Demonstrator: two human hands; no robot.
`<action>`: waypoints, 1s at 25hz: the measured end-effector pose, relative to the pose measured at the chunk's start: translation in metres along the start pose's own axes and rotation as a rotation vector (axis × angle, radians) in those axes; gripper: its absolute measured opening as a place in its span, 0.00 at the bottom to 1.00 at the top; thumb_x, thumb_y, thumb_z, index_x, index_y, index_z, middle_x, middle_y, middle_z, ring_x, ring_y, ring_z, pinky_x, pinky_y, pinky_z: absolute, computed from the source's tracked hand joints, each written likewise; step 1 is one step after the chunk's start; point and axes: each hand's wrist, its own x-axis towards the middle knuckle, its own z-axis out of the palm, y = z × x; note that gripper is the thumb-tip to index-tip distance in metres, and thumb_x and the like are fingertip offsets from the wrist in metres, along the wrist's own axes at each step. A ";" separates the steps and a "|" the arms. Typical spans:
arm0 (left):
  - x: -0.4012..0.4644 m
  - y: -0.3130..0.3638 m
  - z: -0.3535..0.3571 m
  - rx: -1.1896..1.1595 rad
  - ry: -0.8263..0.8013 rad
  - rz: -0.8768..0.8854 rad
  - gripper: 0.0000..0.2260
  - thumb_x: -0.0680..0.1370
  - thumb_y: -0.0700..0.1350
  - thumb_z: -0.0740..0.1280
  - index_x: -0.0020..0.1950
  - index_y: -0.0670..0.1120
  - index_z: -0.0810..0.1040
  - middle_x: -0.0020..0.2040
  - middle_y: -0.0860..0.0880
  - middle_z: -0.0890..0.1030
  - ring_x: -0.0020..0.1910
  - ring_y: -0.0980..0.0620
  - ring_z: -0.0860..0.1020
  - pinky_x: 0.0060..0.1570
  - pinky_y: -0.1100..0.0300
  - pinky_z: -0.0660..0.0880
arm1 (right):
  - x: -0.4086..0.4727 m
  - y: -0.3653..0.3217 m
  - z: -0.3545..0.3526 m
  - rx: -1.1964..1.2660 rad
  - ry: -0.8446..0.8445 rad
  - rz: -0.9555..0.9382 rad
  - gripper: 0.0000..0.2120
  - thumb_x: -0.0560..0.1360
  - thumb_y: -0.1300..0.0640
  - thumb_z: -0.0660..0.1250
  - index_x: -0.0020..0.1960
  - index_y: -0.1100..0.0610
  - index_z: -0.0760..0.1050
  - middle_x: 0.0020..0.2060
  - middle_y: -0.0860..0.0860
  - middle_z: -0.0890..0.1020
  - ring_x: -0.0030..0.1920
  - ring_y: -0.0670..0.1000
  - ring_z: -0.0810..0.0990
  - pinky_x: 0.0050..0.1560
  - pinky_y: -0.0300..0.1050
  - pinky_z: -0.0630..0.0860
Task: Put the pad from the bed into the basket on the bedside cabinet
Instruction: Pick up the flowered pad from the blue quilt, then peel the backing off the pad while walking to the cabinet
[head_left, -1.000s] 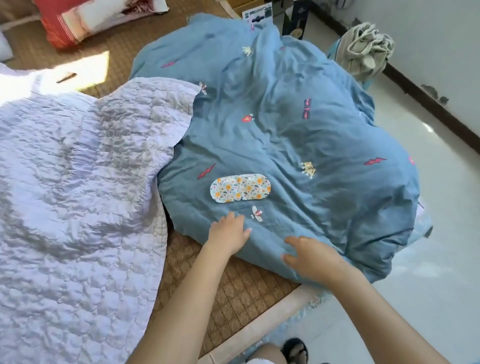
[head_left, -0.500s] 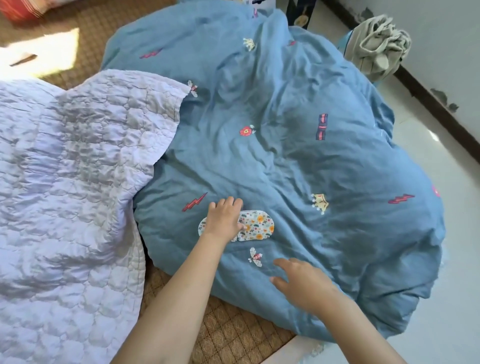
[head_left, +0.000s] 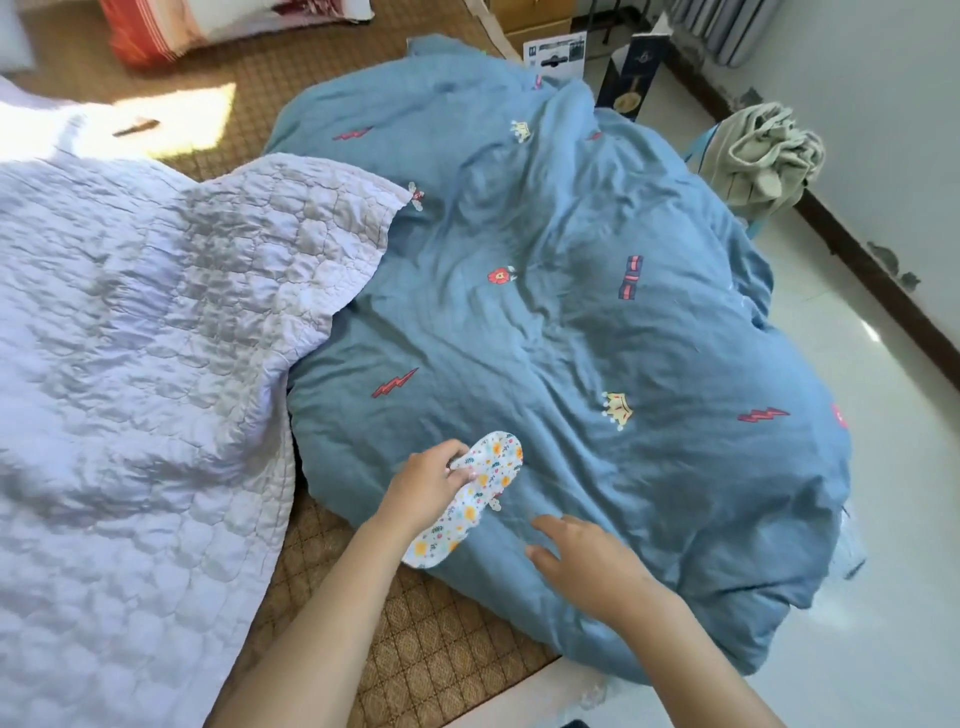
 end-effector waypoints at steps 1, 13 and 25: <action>-0.019 0.003 0.004 -0.063 0.036 -0.028 0.03 0.76 0.49 0.66 0.45 0.50 0.76 0.39 0.54 0.79 0.39 0.51 0.76 0.37 0.56 0.70 | -0.010 0.003 0.001 -0.011 0.001 -0.019 0.21 0.79 0.47 0.54 0.71 0.51 0.62 0.65 0.55 0.74 0.64 0.57 0.73 0.62 0.53 0.71; -0.288 0.029 0.093 -0.126 0.114 -0.125 0.08 0.77 0.54 0.65 0.37 0.63 0.76 0.39 0.57 0.83 0.37 0.58 0.79 0.36 0.59 0.72 | -0.159 0.010 0.050 -0.082 0.079 -0.540 0.27 0.75 0.50 0.66 0.72 0.49 0.63 0.70 0.50 0.69 0.71 0.54 0.64 0.69 0.53 0.64; -0.530 -0.096 0.056 -0.411 0.468 -0.377 0.08 0.70 0.53 0.74 0.35 0.56 0.77 0.34 0.57 0.79 0.34 0.58 0.76 0.33 0.62 0.70 | -0.266 -0.165 0.167 -0.142 -0.148 -0.810 0.15 0.73 0.49 0.69 0.30 0.47 0.69 0.31 0.44 0.74 0.32 0.46 0.72 0.35 0.43 0.70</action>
